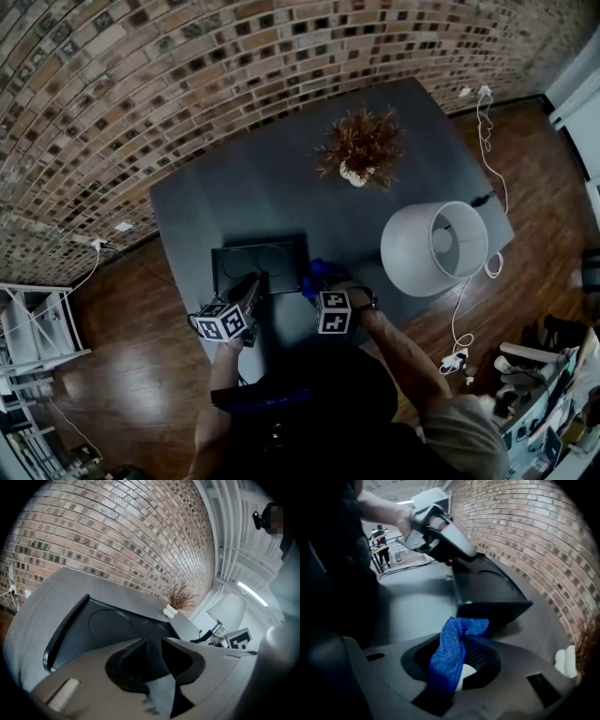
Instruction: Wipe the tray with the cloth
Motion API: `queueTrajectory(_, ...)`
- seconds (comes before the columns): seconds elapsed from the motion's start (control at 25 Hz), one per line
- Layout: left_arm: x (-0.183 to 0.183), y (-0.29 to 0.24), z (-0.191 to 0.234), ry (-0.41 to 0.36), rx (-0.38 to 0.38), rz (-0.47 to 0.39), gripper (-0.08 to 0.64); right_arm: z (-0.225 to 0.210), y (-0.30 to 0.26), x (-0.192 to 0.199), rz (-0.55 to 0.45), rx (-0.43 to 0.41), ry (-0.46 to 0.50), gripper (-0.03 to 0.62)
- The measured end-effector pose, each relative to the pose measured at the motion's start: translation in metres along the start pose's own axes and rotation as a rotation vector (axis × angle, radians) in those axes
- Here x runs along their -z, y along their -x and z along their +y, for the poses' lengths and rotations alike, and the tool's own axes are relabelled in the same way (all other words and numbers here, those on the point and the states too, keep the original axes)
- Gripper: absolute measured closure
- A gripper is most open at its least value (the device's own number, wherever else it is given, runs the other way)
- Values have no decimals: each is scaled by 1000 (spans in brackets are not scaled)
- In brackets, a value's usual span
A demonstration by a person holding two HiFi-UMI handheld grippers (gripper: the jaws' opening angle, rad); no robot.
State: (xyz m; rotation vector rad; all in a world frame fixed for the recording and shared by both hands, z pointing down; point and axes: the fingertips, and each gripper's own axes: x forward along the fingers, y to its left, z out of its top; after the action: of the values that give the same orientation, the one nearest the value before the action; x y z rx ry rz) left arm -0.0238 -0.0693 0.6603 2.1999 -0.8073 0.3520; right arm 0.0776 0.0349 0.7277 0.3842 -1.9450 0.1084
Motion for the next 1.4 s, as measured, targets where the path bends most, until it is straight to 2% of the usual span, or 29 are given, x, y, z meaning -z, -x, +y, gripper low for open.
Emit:
queueTrajectory(0.08, 0, 0, 1, -4, 2, 3, 456, 12, 6, 4, -15, -47, -29, 474)
queueTrajectory(0.12, 1, -1, 1, -1, 4, 2, 456, -4, 10, 9, -24, -6, -94, 474)
queueTrajectory(0.24, 3, -4, 2, 2, 6, 0, 456, -96, 24, 27, -63, 262, -362, 474)
queueTrajectory(0.28, 3, -4, 2, 0, 5, 0, 456, -120, 24, 28, -88, 313, -419, 474)
queueTrajectory(0.32, 4, -4, 1, -2, 3, 1, 456, -135, 20, 25, -109, 324, -442, 474)
queueTrajectory(0.4, 5, -3, -1, -2, 4, 3, 456, -137, 1, 17, -112, 270, -385, 474)
queueTrajectory(0.52, 3, -4, -3, -3, 9, 4, 456, -104, -13, 8, -69, 167, -258, 474)
queueTrajectory(0.6, 2, -5, -2, -8, 8, 0, 456, -64, -7, 7, -57, 47, -189, 474)
queueTrajectory(0.72, 2, -6, -3, 4, 5, -29, 456, 22, 7, 12, -37, -219, 5, 474)
queueTrajectory(0.76, 0, -4, -3, 17, 9, -53, 456, 39, 13, 15, -27, -274, 29, 474)
queueTrajectory(0.8, -4, 0, -3, 39, 13, -90, 456, 41, 22, 17, -11, -275, 12, 474)
queueTrajectory(0.84, -7, 6, -2, 73, 15, -137, 448, 24, 34, 17, 6, -215, -35, 474)
queueTrajectory(0.88, -9, 15, -1, 116, 8, -188, 449, -7, 49, 14, 19, -107, -90, 474)
queueTrajectory(0.96, -6, 37, 7, 212, -35, -287, 449, -86, 80, -1, 23, 168, -158, 474)
queueTrajectory(1.0, -3, 47, 12, 267, -65, -336, 449, -124, 90, -13, 11, 283, -158, 474)
queueTrajectory(1.04, 0, 55, 17, 327, -95, -382, 449, -154, 92, -26, -6, 356, -142, 474)
queueTrajectory(1.08, 4, 61, 23, 388, -121, -423, 449, -176, 84, -38, -17, 378, -116, 474)
queueTrajectory(1.12, 9, 64, 29, 443, -141, -451, 443, -189, 69, -47, -13, 358, -85, 474)
queueTrajectory(1.2, 14, 63, 37, 510, -153, -470, 391, -194, 34, -54, 33, 244, -25, 474)
queueTrajectory(1.32, 11, 61, 43, 502, -143, -466, 358, -170, 10, -55, 83, 10, -39, 491)
queueTrajectory(1.4, 8, 64, 50, 494, -143, -489, 357, -156, 8, -46, 98, -86, -100, 491)
